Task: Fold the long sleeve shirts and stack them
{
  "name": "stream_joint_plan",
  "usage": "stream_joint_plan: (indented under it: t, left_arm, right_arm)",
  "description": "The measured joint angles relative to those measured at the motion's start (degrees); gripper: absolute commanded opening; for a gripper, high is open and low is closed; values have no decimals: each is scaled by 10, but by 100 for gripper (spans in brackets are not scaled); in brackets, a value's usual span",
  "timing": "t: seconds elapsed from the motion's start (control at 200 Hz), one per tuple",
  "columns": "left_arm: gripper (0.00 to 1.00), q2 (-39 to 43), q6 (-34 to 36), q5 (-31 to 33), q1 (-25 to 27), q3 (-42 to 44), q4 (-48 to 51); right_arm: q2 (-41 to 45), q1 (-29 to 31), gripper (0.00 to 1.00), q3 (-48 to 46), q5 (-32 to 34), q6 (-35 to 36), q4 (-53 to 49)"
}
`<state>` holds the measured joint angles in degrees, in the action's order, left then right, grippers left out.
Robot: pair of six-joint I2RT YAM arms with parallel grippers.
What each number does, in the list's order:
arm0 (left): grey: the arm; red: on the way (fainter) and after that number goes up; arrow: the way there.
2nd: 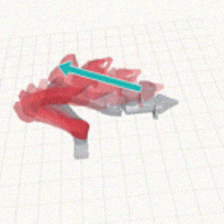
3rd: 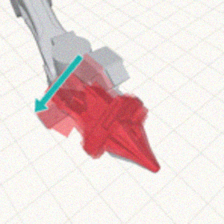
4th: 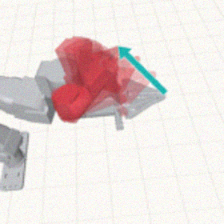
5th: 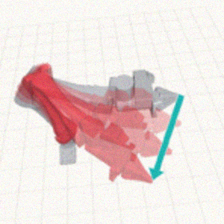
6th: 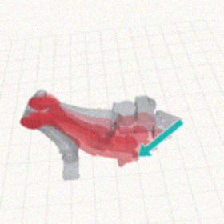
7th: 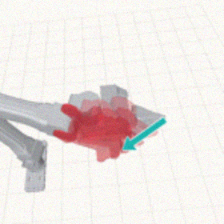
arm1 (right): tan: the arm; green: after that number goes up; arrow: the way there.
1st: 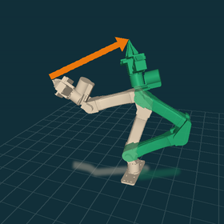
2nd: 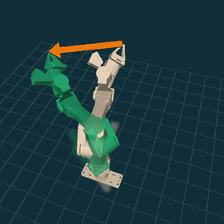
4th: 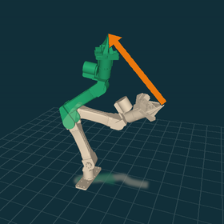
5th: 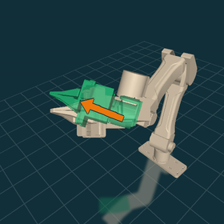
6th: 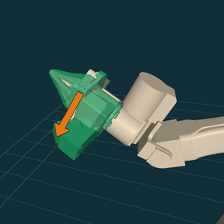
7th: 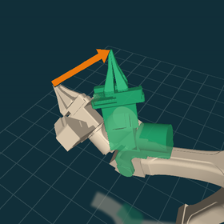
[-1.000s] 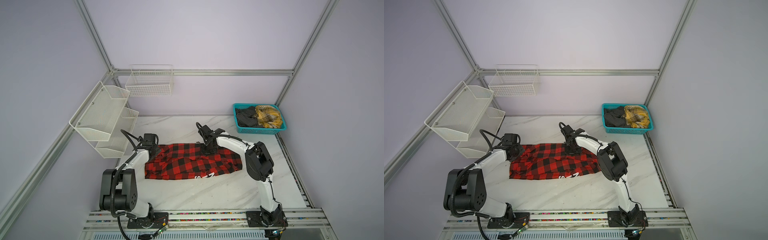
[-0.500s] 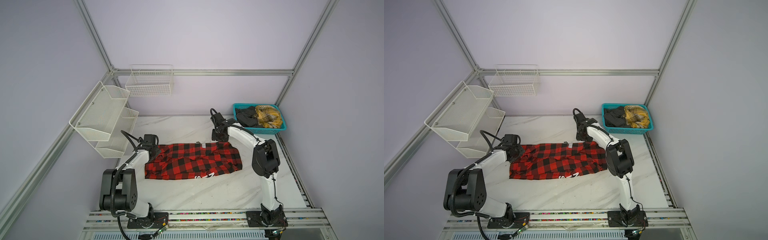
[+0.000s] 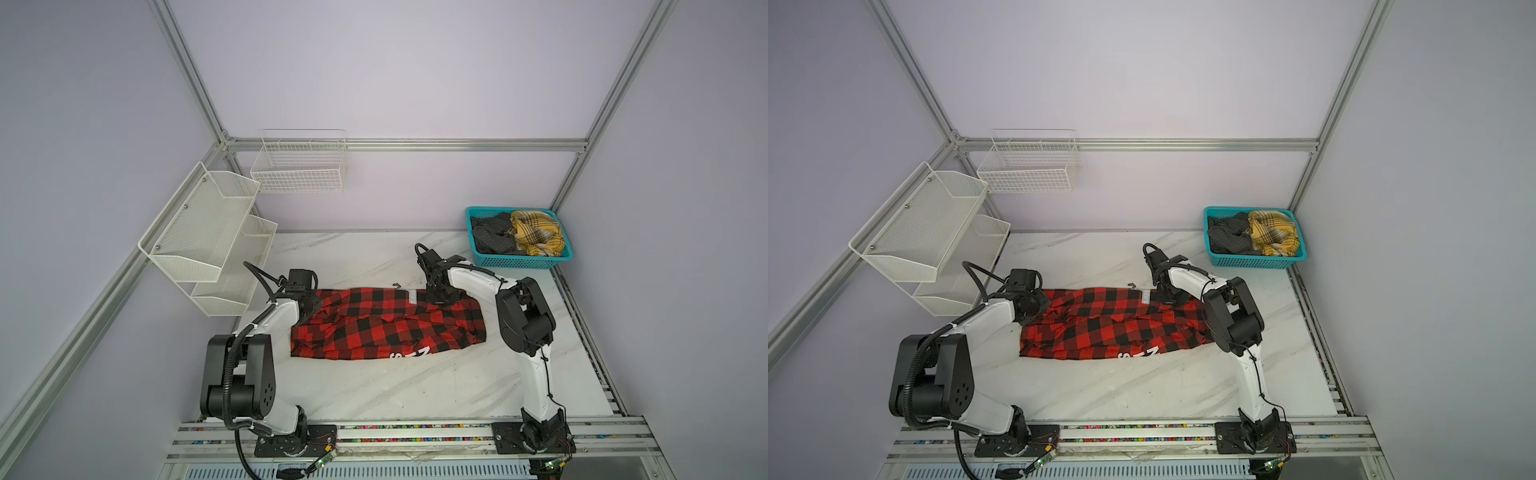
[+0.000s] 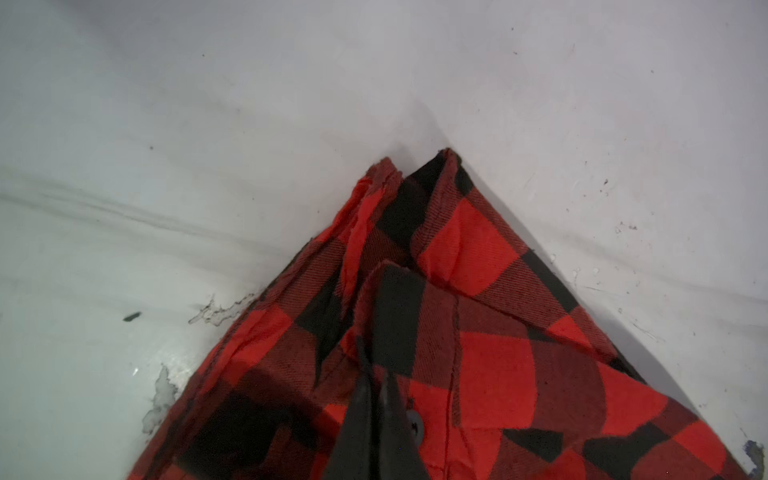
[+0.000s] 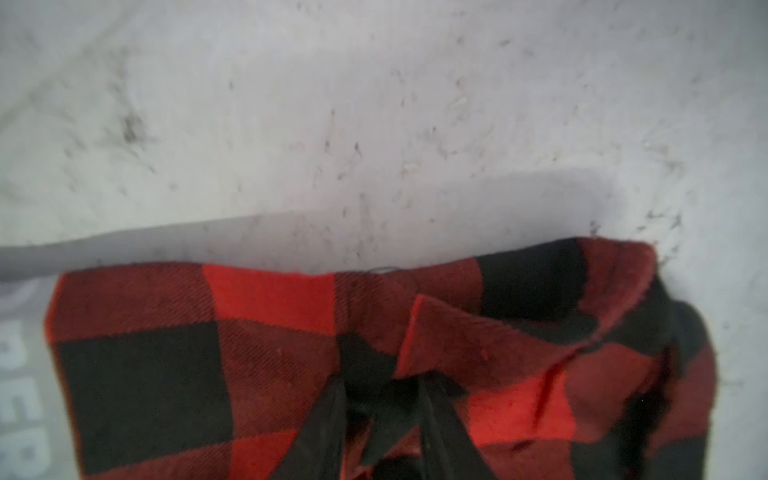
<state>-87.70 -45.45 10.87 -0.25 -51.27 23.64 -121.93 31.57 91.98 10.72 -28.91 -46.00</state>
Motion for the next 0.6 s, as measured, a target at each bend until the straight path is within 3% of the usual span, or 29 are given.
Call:
stream_joint_plan:
  t: [0.105,0.25,0.285,0.355,0.385,0.51,0.6]
  left_arm:
    - [0,-6,0,-3,0,0,2]
    - [0,-7,0,-3,3,0,7]
    - [10,-11,0,-2,3,0,9]
    - [40,-25,2,-1,3,-1,15]
    - [47,-33,3,0,3,-2,20]
    - [59,-46,0,4,3,-2,48]
    - [61,-29,1,7,5,-12,71]
  right_arm:
    - [31,0,23,-48,4,-6,7]
    - [42,0,37,-67,4,-10,13]
    - [42,0,40,-66,4,-11,13]
    - [42,0,47,-61,2,-7,12]
    - [43,0,50,-57,0,-4,11]
    - [60,7,54,-38,1,11,-2]
    - [101,29,49,-31,3,17,-20]
